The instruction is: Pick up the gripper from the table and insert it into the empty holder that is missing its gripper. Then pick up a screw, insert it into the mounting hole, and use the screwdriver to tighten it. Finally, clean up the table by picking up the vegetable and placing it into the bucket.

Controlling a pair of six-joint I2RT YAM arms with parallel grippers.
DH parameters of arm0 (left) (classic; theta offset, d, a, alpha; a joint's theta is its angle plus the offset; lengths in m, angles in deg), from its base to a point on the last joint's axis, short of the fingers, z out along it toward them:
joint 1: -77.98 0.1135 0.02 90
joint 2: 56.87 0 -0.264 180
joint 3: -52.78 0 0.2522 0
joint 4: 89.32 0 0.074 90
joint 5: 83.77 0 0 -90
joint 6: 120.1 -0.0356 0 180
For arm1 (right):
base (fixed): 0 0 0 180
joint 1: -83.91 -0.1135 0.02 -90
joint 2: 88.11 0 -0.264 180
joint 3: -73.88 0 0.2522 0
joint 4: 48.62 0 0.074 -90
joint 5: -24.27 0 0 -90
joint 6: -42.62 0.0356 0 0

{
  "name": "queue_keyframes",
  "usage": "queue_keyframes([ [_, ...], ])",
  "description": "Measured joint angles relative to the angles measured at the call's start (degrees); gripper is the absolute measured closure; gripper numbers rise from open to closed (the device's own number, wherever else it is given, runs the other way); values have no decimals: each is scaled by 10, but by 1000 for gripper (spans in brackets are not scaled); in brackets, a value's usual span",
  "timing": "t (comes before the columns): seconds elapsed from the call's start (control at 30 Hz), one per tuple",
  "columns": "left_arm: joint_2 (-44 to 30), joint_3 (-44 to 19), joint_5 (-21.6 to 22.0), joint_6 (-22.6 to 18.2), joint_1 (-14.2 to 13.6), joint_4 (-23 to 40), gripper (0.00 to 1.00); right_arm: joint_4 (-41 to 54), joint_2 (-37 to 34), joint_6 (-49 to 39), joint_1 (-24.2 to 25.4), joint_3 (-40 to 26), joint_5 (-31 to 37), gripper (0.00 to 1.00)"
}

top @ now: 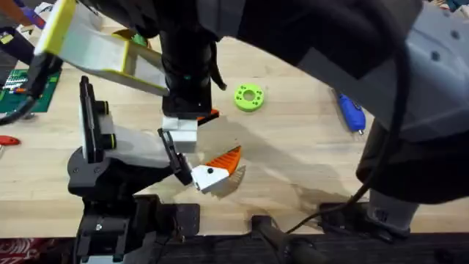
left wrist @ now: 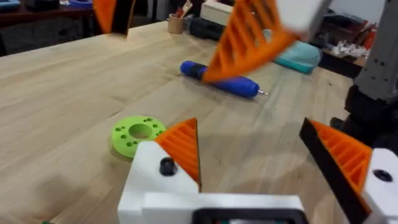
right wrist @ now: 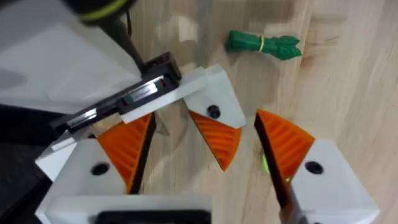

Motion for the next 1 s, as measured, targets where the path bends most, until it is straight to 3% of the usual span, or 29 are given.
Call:
queue_keyframes([
  [0.43,0,0,1,-5,0,0,12,0,-5,-2,10,2,-2,6],
  [0.77,0,0,1,-5,0,0,12,-4,16,4,56,3,-2,5],
  [1.0,0,0,17,-5,0,-3,12,-12,82,30,109,3,-3,5],
])
